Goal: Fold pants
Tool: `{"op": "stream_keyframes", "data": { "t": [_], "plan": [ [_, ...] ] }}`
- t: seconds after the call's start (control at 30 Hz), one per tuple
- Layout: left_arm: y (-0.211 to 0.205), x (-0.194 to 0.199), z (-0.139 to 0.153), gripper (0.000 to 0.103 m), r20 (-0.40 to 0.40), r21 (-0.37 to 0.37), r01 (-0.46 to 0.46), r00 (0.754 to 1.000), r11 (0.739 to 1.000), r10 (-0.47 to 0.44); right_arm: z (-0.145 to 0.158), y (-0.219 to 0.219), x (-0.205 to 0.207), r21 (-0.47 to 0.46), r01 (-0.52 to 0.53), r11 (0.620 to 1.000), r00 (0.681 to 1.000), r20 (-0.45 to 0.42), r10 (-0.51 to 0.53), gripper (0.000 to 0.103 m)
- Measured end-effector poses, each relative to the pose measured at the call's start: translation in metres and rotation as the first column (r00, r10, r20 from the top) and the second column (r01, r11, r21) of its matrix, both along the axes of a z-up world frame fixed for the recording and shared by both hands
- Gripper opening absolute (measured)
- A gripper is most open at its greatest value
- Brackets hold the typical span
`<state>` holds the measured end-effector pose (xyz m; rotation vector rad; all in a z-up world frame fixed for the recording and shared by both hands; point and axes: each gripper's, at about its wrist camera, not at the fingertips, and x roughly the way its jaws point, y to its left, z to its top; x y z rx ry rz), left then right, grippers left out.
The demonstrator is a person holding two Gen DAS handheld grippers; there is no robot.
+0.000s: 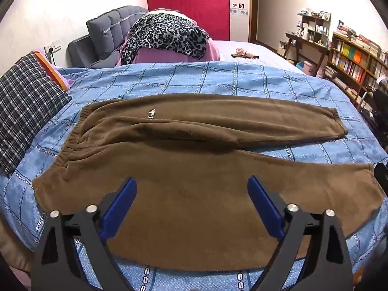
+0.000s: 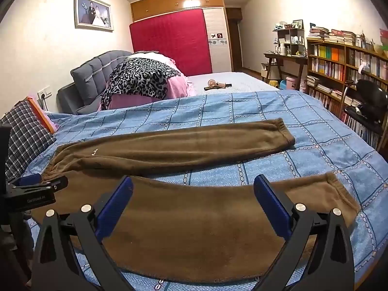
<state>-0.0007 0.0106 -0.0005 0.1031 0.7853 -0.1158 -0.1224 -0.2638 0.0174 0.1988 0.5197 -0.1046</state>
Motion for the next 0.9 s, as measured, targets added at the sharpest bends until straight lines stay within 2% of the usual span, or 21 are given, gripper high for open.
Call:
{"op": "stream_keyframes", "data": {
  "t": [0.27,0.5,0.73,0.9],
  "plan": [
    [0.005,-0.001,-0.001,0.09,-0.004,-0.004,-0.006,1.0,1.0,0.006,-0.001,0.001,0.0,-0.016,0.016,1.0,1.0,0.002,-0.016,0.1],
    [0.004,-0.003,0.0,0.09,0.011,0.011,-0.011,1.0,1.0,0.011,-0.003,-0.003,-0.001,0.006,0.015,1.0,1.0,0.005,-0.015,0.1],
    [0.004,-0.003,0.001,0.09,0.023,0.031,-0.023,0.999,0.999,0.022,-0.014,-0.012,0.006,0.034,0.023,0.999,0.997,-0.069,-0.02,0.1],
    [0.005,-0.001,0.001,0.09,0.019,0.036,-0.029,0.999,0.999,0.028,-0.014,-0.011,0.004,0.037,0.011,0.999,0.998,-0.068,-0.009,0.1]
  ]
}}
